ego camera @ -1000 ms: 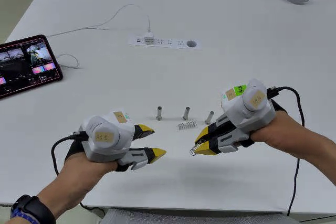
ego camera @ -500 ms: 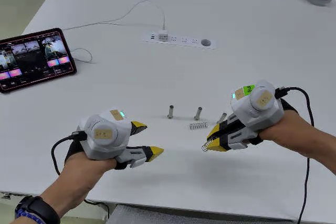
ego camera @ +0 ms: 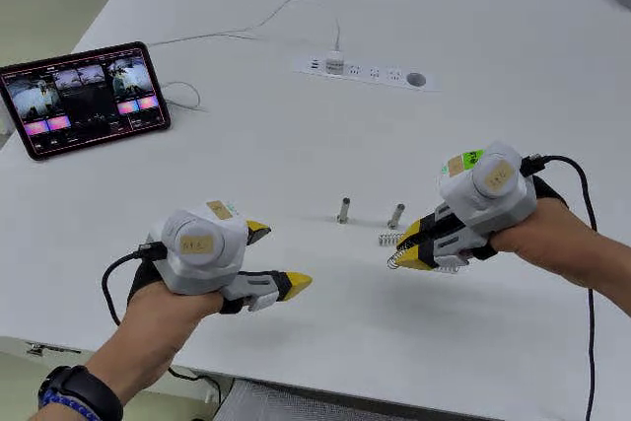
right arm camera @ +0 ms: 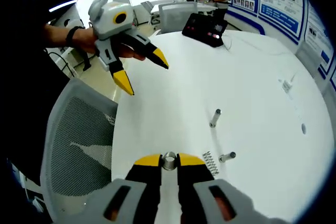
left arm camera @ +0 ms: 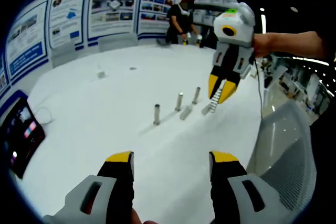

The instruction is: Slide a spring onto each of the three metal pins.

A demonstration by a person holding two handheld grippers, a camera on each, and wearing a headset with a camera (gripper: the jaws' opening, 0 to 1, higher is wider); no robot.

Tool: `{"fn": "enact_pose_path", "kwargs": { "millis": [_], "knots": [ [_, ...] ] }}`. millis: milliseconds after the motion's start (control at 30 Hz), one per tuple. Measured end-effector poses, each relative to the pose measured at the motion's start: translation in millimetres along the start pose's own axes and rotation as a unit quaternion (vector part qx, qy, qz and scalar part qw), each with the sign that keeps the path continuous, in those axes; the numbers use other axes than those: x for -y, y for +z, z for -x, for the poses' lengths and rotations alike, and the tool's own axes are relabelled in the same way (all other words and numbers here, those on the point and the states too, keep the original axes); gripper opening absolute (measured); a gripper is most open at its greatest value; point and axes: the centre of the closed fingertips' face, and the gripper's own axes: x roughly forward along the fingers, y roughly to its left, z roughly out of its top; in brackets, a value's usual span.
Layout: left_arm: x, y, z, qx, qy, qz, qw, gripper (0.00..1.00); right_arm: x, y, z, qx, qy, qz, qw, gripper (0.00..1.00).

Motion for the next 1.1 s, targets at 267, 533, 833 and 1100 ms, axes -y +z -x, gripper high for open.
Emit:
{"fn": "enact_pose_path", "kwargs": {
  "millis": [267, 533, 833, 1100],
  "knots": [
    [-10.2, -3.5, 3.2, -0.001, 0.016, 0.018, 0.9997, 0.65, 19.3, 4.8, -4.9, -0.008, -0.008, 0.001, 0.9999, 0.12],
    [-14.1, -5.2, 4.7, -0.002, 0.020, 0.025, 0.9995, 0.68, 34.2, 12.6, -5.8, -0.005, -0.019, 0.001, 0.9998, 0.12],
    [-14.0, -8.0, 5.3, -0.004, 0.019, 0.033, 0.9993, 0.71, 48.6, 18.3, -8.7, -0.007, -0.028, 0.010, 0.9995, 0.12],
    [-15.2, -11.9, 7.3, -0.006, 0.019, 0.039, 0.9990, 0.71, 60.3, 22.9, -12.2, -0.008, -0.028, 0.013, 0.9995, 0.12]
  ]
}}
